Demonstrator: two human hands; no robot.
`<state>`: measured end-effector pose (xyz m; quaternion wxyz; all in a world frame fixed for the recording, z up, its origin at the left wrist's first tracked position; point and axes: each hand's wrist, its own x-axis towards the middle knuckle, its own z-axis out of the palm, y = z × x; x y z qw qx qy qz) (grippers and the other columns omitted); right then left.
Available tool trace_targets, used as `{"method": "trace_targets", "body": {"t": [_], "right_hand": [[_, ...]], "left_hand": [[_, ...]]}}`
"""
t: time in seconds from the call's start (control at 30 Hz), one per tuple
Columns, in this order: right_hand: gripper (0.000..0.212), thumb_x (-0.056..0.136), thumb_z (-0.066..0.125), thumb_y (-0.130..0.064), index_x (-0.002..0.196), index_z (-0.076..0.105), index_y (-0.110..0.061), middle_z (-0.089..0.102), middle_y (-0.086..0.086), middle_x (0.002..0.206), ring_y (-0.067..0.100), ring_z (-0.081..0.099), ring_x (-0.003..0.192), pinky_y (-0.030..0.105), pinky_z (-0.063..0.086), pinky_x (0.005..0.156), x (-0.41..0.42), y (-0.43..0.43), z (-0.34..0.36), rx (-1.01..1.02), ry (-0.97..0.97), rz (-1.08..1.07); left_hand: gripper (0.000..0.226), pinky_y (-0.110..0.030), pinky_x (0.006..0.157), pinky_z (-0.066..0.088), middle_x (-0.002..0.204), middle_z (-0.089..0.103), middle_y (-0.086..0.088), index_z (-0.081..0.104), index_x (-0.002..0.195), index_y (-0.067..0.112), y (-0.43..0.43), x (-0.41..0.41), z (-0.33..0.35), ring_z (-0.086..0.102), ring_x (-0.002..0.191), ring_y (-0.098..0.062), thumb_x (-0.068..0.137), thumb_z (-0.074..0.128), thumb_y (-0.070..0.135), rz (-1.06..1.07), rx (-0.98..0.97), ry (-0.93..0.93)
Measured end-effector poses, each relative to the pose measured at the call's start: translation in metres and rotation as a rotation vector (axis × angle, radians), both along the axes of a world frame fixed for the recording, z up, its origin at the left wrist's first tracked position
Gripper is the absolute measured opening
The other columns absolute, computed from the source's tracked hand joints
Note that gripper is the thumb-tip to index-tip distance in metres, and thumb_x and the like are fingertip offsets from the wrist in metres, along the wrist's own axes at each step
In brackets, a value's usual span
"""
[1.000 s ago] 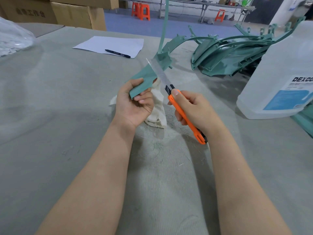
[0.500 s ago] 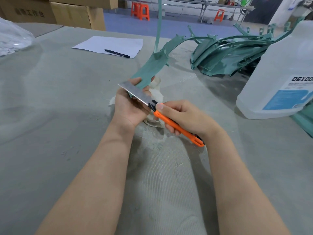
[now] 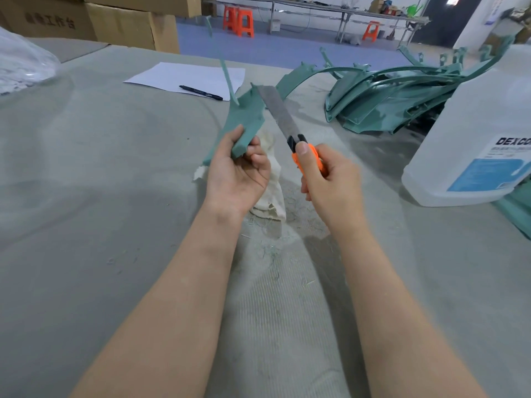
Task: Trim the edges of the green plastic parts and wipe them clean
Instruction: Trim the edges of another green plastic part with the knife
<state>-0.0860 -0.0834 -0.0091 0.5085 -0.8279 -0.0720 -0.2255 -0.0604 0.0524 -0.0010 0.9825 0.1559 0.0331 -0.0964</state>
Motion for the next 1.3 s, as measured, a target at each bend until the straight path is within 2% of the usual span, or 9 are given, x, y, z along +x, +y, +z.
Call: {"method": "trace_targets", "body": {"t": [0.23, 0.5, 0.67, 0.8, 0.93, 1.07, 1.13, 1.2, 1.3], "right_hand": [[0.05, 0.096, 0.048, -0.05, 0.079, 0.059, -0.004, 0.06, 0.017, 0.064, 0.035, 0.058, 0.063, 0.052, 0.049, 0.063, -0.001, 0.0, -0.002, -0.059, -0.016, -0.065], [0.055, 0.096, 0.047, -0.051, 0.083, 0.061, 0.001, 0.058, 0.024, 0.065, 0.039, 0.055, 0.062, 0.051, 0.048, 0.059, 0.0, -0.003, 0.0, -0.058, 0.008, 0.007], [0.051, 0.097, 0.051, -0.047, 0.083, 0.062, 0.001, 0.057, 0.017, 0.057, 0.018, 0.05, 0.051, 0.046, 0.049, 0.059, 0.002, -0.004, -0.001, -0.009, 0.057, 0.062], [0.05, 0.097, 0.051, -0.046, 0.08, 0.061, -0.001, 0.055, 0.007, 0.053, 0.016, 0.052, 0.05, 0.044, 0.049, 0.057, 0.002, -0.005, -0.002, 0.006, 0.07, 0.096], [0.049, 0.097, 0.051, -0.047, 0.077, 0.06, -0.003, 0.056, 0.009, 0.053, 0.014, 0.053, 0.048, 0.043, 0.049, 0.055, 0.001, -0.005, -0.001, 0.0, 0.073, 0.109], [0.049, 0.097, 0.051, -0.047, 0.078, 0.061, -0.002, 0.055, 0.006, 0.052, 0.015, 0.053, 0.049, 0.039, 0.047, 0.054, 0.0, -0.005, 0.0, 0.018, 0.106, 0.131], [0.045, 0.098, 0.051, -0.045, 0.076, 0.063, -0.008, 0.055, 0.001, 0.05, 0.014, 0.052, 0.048, 0.032, 0.046, 0.051, -0.001, -0.006, 0.002, 0.081, 0.128, 0.127], [0.039, 0.099, 0.049, -0.044, 0.071, 0.062, -0.02, 0.055, -0.003, 0.049, 0.01, 0.051, 0.045, 0.024, 0.044, 0.047, 0.0, -0.008, 0.005, 0.162, 0.122, 0.091], [0.037, 0.1, 0.048, -0.043, 0.069, 0.061, -0.026, 0.055, -0.004, 0.048, 0.008, 0.051, 0.045, 0.022, 0.045, 0.046, 0.0, -0.012, 0.008, 0.153, 0.09, 0.04]], "left_hand": [[0.019, -0.008, 0.042, 0.037, 0.051, 0.053, 0.002, 0.053, 0.087, 0.01, -0.009, -0.004, 0.001, 0.047, 0.036, -0.002, 0.097, 0.045, 0.024, -0.127, -0.031, -0.027], [0.021, -0.009, 0.041, 0.037, 0.049, 0.053, 0.002, 0.053, 0.085, 0.009, -0.009, -0.005, -0.001, 0.047, 0.035, -0.003, 0.097, 0.044, 0.023, -0.139, -0.052, -0.039], [0.017, -0.01, 0.039, 0.039, 0.049, 0.051, 0.002, 0.051, 0.076, 0.009, -0.009, -0.005, -0.002, 0.045, 0.035, -0.003, 0.09, 0.05, 0.019, -0.126, -0.067, -0.041], [0.017, -0.01, 0.039, 0.039, 0.048, 0.05, 0.001, 0.051, 0.064, 0.007, -0.009, -0.006, -0.002, 0.044, 0.034, -0.004, 0.078, 0.056, 0.016, -0.105, -0.083, -0.049], [0.021, -0.011, 0.038, 0.038, 0.048, 0.049, 0.001, 0.052, 0.059, 0.006, -0.009, -0.006, -0.003, 0.043, 0.034, -0.004, 0.077, 0.056, 0.016, -0.087, -0.092, -0.047], [0.019, -0.012, 0.037, 0.036, 0.047, 0.047, 0.002, 0.051, 0.061, 0.006, -0.007, -0.006, -0.002, 0.042, 0.033, -0.004, 0.077, 0.055, 0.016, -0.083, -0.093, -0.049], [0.011, -0.011, 0.036, 0.034, 0.046, 0.045, 0.003, 0.052, 0.073, 0.007, -0.005, -0.006, -0.001, 0.04, 0.033, -0.003, 0.078, 0.053, 0.017, -0.103, -0.056, -0.07], [0.016, -0.011, 0.035, 0.032, 0.044, 0.042, 0.004, 0.053, 0.092, 0.009, -0.004, -0.007, -0.002, 0.038, 0.032, -0.003, 0.079, 0.052, 0.017, -0.124, -0.003, -0.093], [0.024, -0.01, 0.034, 0.03, 0.042, 0.038, 0.005, 0.057, 0.098, 0.005, -0.003, -0.009, -0.004, 0.035, 0.031, -0.003, 0.079, 0.049, 0.018, -0.157, 0.037, -0.107]]}}
